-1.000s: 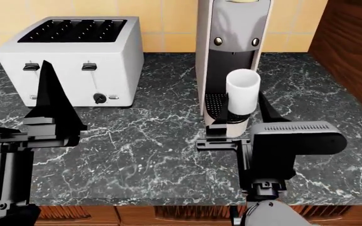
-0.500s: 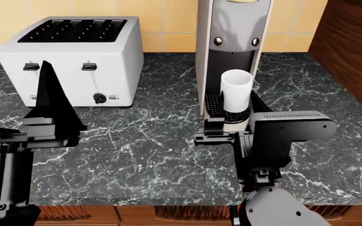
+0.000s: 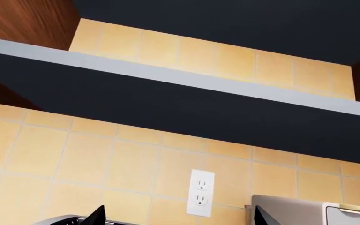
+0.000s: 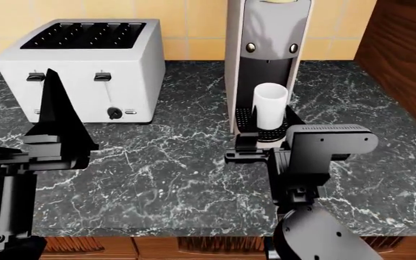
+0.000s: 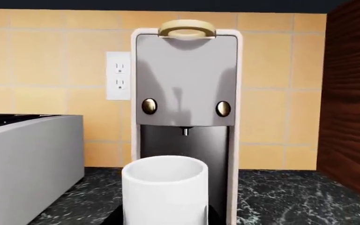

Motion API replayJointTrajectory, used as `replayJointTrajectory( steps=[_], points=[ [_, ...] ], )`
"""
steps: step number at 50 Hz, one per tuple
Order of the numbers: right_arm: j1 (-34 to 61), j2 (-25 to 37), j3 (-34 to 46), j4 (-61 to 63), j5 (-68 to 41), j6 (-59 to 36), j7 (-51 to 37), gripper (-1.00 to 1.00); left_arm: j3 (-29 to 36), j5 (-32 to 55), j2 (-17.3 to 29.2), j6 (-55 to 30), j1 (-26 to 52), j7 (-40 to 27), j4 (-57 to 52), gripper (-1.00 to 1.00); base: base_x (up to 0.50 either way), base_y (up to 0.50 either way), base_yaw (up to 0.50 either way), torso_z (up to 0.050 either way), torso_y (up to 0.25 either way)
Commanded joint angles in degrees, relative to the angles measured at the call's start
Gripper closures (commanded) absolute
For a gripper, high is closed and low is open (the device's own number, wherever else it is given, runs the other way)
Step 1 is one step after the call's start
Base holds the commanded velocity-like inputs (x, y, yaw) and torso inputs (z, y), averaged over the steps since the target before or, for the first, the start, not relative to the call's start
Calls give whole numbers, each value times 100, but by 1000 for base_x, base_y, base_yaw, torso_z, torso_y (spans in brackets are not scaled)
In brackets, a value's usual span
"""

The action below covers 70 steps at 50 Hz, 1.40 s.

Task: Pick the mug from the cabinet, place it under the coffee machine dispenser, and press the start button.

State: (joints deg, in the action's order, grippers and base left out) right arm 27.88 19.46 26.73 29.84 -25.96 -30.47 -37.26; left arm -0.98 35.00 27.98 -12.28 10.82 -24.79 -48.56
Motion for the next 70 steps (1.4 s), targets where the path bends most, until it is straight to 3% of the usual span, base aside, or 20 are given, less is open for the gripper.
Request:
replayJointTrajectory(
  steps=[1, 70],
  points=[
    [28, -31, -37, -274, 191, 281, 134, 100, 16, 11, 16, 13, 3, -10, 6, -100, 0, 0, 0, 0, 0],
    [530, -372, -13, -2816, 199, 1436, 991, 100, 12, 203, 154, 35, 34, -144, -61, -100, 0, 0, 0, 0, 0]
  ],
)
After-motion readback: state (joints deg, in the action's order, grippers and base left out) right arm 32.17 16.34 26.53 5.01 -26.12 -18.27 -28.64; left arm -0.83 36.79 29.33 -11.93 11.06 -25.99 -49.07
